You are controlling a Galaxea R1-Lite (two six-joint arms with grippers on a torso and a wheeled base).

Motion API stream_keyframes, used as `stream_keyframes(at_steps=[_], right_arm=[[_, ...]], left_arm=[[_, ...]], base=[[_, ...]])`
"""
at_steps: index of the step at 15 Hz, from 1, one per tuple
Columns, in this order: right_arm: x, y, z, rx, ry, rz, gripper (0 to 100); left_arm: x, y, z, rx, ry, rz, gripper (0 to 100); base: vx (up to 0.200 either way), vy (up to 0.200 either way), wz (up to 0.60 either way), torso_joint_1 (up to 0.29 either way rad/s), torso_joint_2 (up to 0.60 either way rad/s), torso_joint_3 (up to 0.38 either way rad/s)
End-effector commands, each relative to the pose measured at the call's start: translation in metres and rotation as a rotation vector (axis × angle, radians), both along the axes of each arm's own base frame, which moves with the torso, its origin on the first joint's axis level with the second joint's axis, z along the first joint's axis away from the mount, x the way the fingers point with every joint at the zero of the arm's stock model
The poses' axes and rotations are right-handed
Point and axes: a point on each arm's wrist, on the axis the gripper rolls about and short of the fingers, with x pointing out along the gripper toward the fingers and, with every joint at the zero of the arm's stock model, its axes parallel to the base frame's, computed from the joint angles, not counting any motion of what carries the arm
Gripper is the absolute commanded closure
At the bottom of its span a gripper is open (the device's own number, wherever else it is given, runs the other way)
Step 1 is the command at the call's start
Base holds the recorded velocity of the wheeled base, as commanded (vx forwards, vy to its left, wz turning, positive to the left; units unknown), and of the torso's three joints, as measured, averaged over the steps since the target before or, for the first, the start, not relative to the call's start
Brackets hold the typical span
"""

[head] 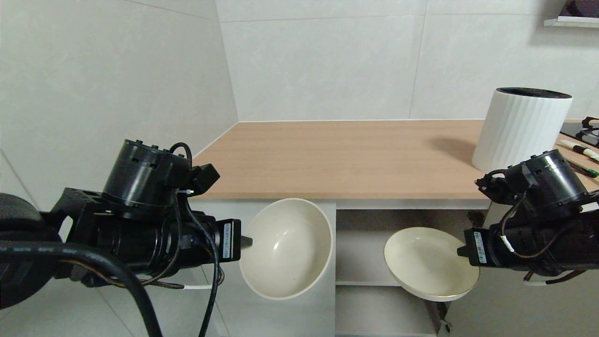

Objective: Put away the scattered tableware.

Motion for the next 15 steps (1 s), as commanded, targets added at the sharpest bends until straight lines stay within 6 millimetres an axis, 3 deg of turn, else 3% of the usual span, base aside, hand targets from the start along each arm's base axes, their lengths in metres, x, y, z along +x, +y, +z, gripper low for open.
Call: stream_keyframes(at_steps=[1, 6, 15], right_arm=[[0.0009, 0.0006, -0.0015, -0.003, 0.006, 0.001, 100], [0.0000, 0.0002, -0.0034, -0.014, 0.011, 0.010, 100], [0.0014, 0.0008, -0.0052, -0.016, 0.016, 0.010, 100]], left_arm=[[0.0004, -0.0002, -0.0007, 0.000, 0.003, 0.001, 100], [-0.0012, -0.0012, -0.0027, 0.005, 0.009, -0.008, 100], [-0.0006, -0.0055, -0.0070, 0.013, 0.023, -0.022, 100]], base=[[0.000, 0.000, 0.00, 0.000, 0.00, 0.000], [0.000, 0.000, 0.00, -0.065, 0.18, 0.113], [0.000, 0.000, 0.00, -0.134, 0.44, 0.308]])
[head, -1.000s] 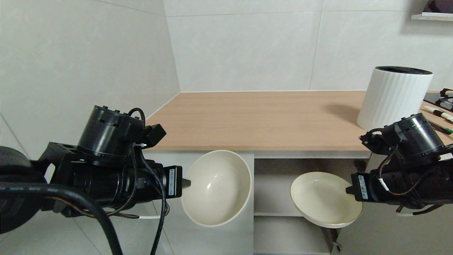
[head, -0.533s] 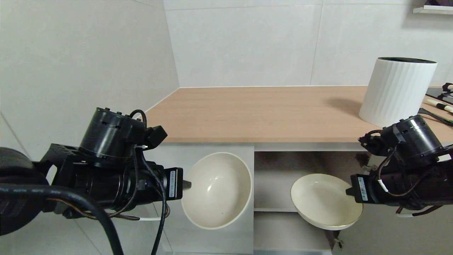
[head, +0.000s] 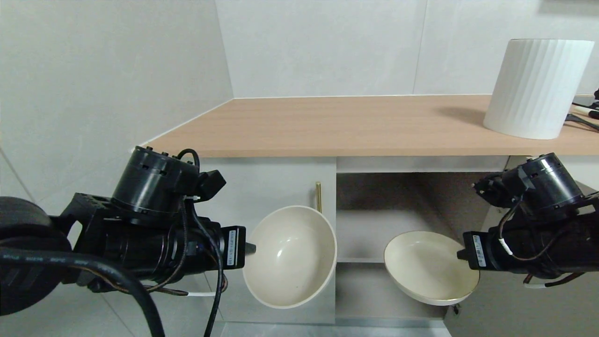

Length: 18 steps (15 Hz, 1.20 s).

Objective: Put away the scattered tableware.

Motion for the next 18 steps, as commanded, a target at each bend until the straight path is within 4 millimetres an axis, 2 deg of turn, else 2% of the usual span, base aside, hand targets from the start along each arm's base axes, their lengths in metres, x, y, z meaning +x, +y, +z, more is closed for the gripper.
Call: stream_keyframes(at_steps=[1, 6, 11, 13, 15, 18], right_arm=[[0.002, 0.001, -0.002, -0.003, 0.007, 0.000, 100], [0.010, 0.007, -0.009, -0.003, -0.003, 0.010, 100], [0.044, 0.017, -0.054, -0.062, -0.023, -0.062, 100], [0.070, 0.023, -0.088, -0.037, -0.038, -0.078, 100], [0.103, 0.022, -0.112, 0.016, -0.054, -0.121, 100], [0.140, 0.018, -0.139, 0.048, -0.051, -0.211, 100]], left_arm=[[0.001, -0.001, -0.001, 0.002, 0.004, 0.000, 100], [0.001, 0.000, -0.001, 0.003, 0.004, 0.001, 100], [0.001, -0.001, -0.001, 0.002, 0.004, 0.000, 100], [0.001, 0.000, -0.001, 0.003, 0.004, 0.001, 100], [0.001, -0.001, -0.002, 0.003, 0.006, 0.000, 100], [0.005, -0.003, -0.009, 0.017, 0.031, 0.000, 100]], base=[[0.000, 0.000, 0.00, -0.027, 0.24, 0.198], [0.000, 0.000, 0.00, -0.014, 0.06, 0.043], [0.000, 0.000, 0.00, 0.000, 0.00, 0.000], [0.000, 0.000, 0.00, 0.000, 0.00, 0.000], [0.000, 0.000, 0.00, 0.000, 0.00, 0.000], [0.000, 0.000, 0.00, 0.000, 0.00, 0.000]])
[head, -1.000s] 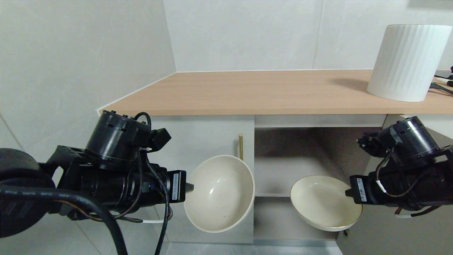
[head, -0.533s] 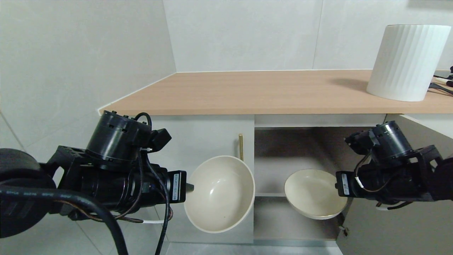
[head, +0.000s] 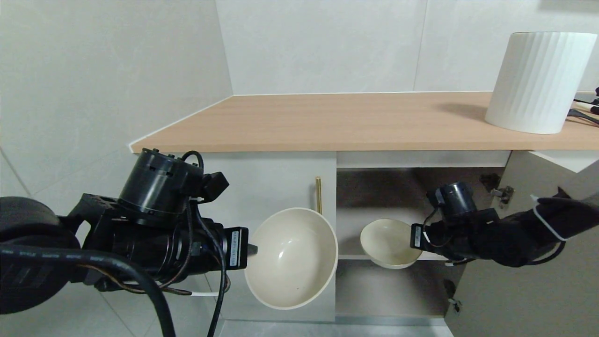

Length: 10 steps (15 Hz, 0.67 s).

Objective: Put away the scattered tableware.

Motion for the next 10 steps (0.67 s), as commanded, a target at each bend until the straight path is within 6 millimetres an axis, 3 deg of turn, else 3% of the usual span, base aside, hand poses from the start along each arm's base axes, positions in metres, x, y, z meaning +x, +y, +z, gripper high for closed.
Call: stream_keyframes(at_steps=[1, 3, 8, 10], right_arm=[[0.033, -0.005, -0.040, -0.005, 0.047, -0.054, 100], [0.051, -0.003, -0.051, -0.023, 0.030, -0.115, 100], [0.072, -0.003, -0.081, -0.054, 0.057, -0.131, 100], [0.079, -0.002, -0.083, -0.093, 0.053, -0.139, 100]], left_arm=[[0.004, -0.002, -0.007, 0.014, 0.023, 0.003, 100], [0.004, -0.002, -0.006, 0.011, 0.019, 0.003, 100], [0.002, -0.002, -0.005, 0.010, 0.015, -0.001, 100], [0.002, -0.002, -0.005, 0.010, 0.015, -0.001, 100]], base=[[0.000, 0.000, 0.00, 0.000, 0.00, 0.000], [0.000, 0.000, 0.00, 0.000, 0.00, 0.000], [0.000, 0.000, 0.00, 0.000, 0.00, 0.000], [0.000, 0.000, 0.00, 0.000, 0.00, 0.000]])
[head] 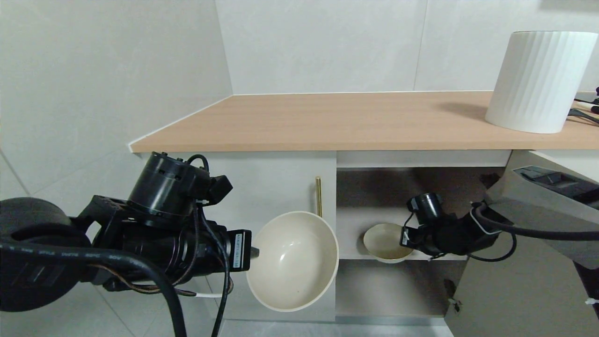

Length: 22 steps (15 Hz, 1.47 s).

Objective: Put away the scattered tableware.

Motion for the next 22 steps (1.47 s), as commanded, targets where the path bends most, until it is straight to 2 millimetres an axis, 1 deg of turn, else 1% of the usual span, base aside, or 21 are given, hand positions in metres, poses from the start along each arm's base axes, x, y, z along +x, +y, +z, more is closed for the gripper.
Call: stream_keyframes(at_steps=[1, 3, 4, 6, 9, 13, 22], right_arm=[[0.008, 0.000, -0.009, -0.010, 0.003, -0.005, 100], [0.011, -0.006, -0.015, -0.013, 0.012, -0.018, 100], [0.017, -0.008, -0.022, -0.025, 0.013, -0.035, 100], [0.026, -0.014, -0.029, -0.078, -0.001, -0.072, 100], [0.030, -0.015, -0.029, -0.078, -0.017, -0.080, 100], [0.041, -0.014, -0.030, -0.087, -0.046, -0.102, 100], [0.047, -0.015, -0.029, -0.090, -0.068, -0.125, 100]], left_arm=[[0.000, 0.000, 0.000, -0.001, 0.000, 0.000, 100], [-0.001, 0.000, 0.001, -0.001, -0.002, -0.002, 100], [-0.001, 0.000, 0.001, -0.001, -0.003, 0.000, 100], [-0.003, 0.001, 0.005, -0.008, -0.017, -0.001, 100], [-0.002, 0.001, 0.004, -0.006, -0.013, -0.001, 100], [-0.003, 0.001, 0.004, -0.007, -0.013, -0.002, 100], [-0.003, 0.001, 0.004, -0.007, -0.013, -0.002, 100]], base=[[0.000, 0.000, 0.00, 0.000, 0.00, 0.000], [0.000, 0.000, 0.00, 0.000, 0.00, 0.000], [0.000, 0.000, 0.00, 0.000, 0.00, 0.000], [0.000, 0.000, 0.00, 0.000, 0.00, 0.000], [0.000, 0.000, 0.00, 0.000, 0.00, 0.000], [0.000, 0.000, 0.00, 0.000, 0.00, 0.000], [0.000, 0.000, 0.00, 0.000, 0.00, 0.000]])
